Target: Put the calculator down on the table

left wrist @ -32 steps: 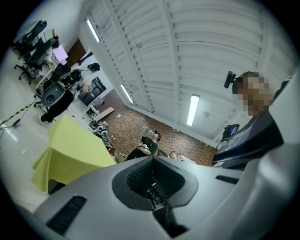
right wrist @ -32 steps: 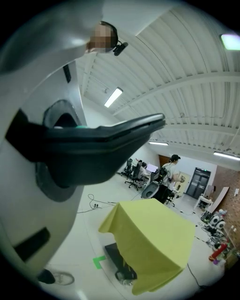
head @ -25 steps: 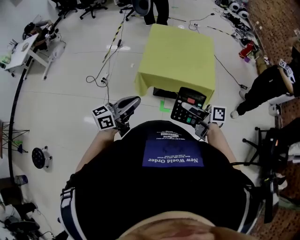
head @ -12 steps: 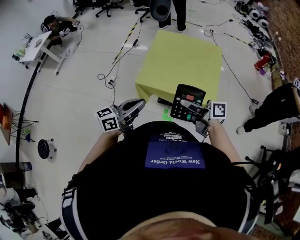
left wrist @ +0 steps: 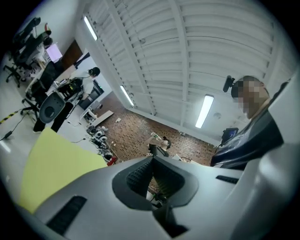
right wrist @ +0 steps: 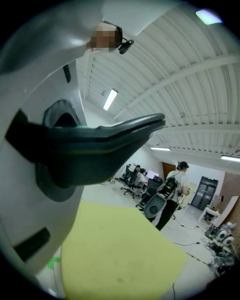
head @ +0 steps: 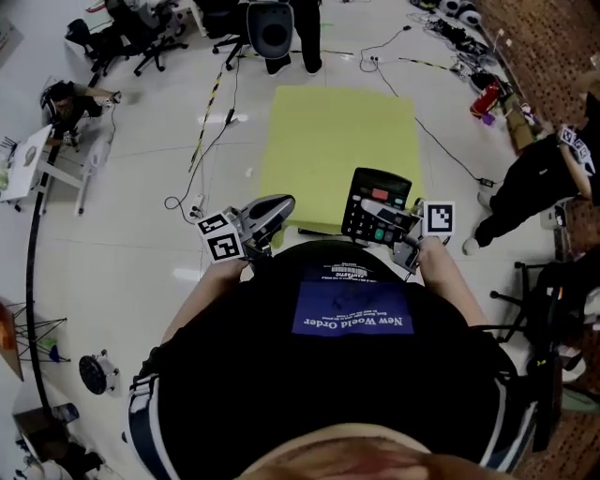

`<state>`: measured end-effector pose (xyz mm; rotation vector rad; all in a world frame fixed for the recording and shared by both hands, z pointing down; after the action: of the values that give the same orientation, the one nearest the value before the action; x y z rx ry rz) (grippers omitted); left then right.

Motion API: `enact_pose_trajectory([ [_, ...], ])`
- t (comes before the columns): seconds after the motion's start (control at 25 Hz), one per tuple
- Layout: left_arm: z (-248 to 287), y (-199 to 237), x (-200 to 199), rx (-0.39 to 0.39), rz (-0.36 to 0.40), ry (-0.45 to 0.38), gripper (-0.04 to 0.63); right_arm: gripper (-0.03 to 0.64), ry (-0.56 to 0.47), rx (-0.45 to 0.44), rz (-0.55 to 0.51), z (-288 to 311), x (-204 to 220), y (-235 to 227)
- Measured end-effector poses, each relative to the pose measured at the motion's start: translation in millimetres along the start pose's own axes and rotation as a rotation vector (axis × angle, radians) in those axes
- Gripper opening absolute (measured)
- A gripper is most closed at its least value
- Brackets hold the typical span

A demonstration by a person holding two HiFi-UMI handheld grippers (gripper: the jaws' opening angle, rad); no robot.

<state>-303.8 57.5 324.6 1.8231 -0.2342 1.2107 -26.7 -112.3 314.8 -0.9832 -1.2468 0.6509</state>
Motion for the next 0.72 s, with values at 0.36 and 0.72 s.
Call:
enact_pose_trajectory([
  [0.36, 47.8, 75.5, -55.9, 0.088, 0.043, 0.076, 0.006, 0.109, -0.046, 0.068, 0.015, 13.4, -51.8, -19.6],
  [0.72, 76.0, 65.7, -49.0, 0.009, 0.031, 0.032, 0.006, 0.109, -0.001, 0.044, -0.041, -26.8, -107.5, -31.9],
])
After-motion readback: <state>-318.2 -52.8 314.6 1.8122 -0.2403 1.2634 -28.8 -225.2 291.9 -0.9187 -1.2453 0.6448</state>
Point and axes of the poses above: the fingertips, and each gripper's own axes: z forward along the fingers, y to its left, x out of its underside, the point moved 10 cm from there along -z, backward along the fingers, and after that the axes turned 3 degrees about y, right-handed, at the moved point
